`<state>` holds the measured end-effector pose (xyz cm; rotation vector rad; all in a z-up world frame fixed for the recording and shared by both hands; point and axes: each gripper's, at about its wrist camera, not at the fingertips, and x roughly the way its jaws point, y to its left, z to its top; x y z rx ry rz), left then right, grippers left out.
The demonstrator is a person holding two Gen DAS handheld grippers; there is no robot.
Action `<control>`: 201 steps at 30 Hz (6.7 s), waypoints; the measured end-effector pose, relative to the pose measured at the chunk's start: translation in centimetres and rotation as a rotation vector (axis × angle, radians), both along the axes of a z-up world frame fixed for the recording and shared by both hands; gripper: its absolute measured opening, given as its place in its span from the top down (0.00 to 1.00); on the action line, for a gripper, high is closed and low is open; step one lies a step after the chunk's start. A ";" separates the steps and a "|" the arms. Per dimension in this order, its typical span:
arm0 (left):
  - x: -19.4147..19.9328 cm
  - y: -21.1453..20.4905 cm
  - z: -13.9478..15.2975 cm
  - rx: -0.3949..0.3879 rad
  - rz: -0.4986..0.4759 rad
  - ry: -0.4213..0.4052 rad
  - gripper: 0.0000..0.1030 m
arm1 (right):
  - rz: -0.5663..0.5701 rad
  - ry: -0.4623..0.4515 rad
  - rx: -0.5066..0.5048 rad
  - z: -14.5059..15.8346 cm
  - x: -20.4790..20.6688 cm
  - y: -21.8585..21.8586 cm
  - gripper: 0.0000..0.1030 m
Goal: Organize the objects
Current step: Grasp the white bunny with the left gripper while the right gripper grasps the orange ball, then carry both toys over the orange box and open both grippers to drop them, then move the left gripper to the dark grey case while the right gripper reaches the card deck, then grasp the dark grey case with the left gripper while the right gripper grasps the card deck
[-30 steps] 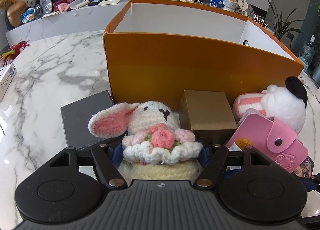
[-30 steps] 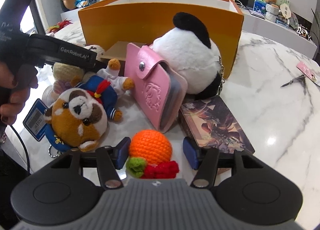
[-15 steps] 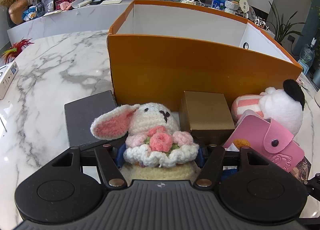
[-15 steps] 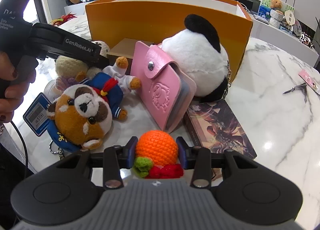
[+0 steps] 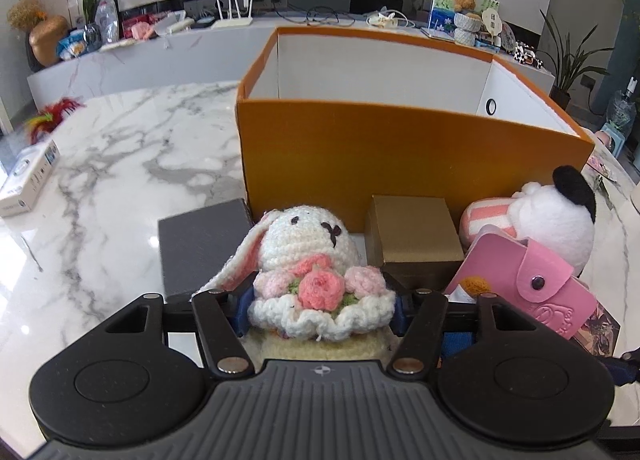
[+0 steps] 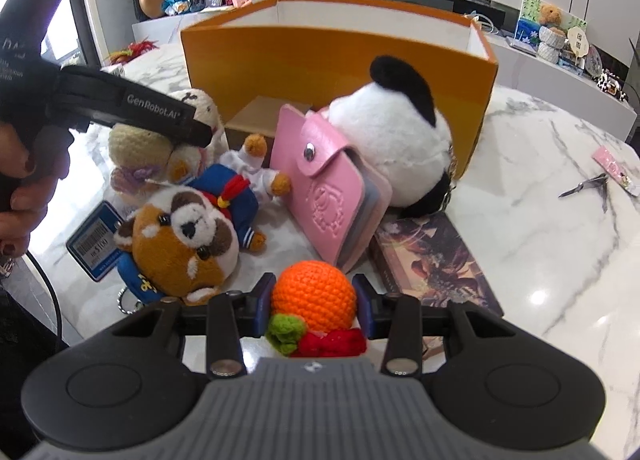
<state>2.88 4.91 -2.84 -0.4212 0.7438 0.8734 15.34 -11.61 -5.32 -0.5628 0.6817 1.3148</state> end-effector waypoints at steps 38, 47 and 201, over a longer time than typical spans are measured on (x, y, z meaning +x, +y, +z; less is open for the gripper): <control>12.8 13.5 2.4 -0.076 -0.030 0.020 0.31 | -0.169 0.092 -0.055 3.1 10.9 21.7 0.58; 13.1 14.2 1.8 -0.166 -0.012 0.072 0.30 | -0.229 0.061 -0.142 2.1 11.0 22.8 0.57; -1.8 10.5 -3.3 -0.197 0.131 0.149 0.00 | 0.050 -0.009 -0.154 -2.2 9.0 3.2 0.22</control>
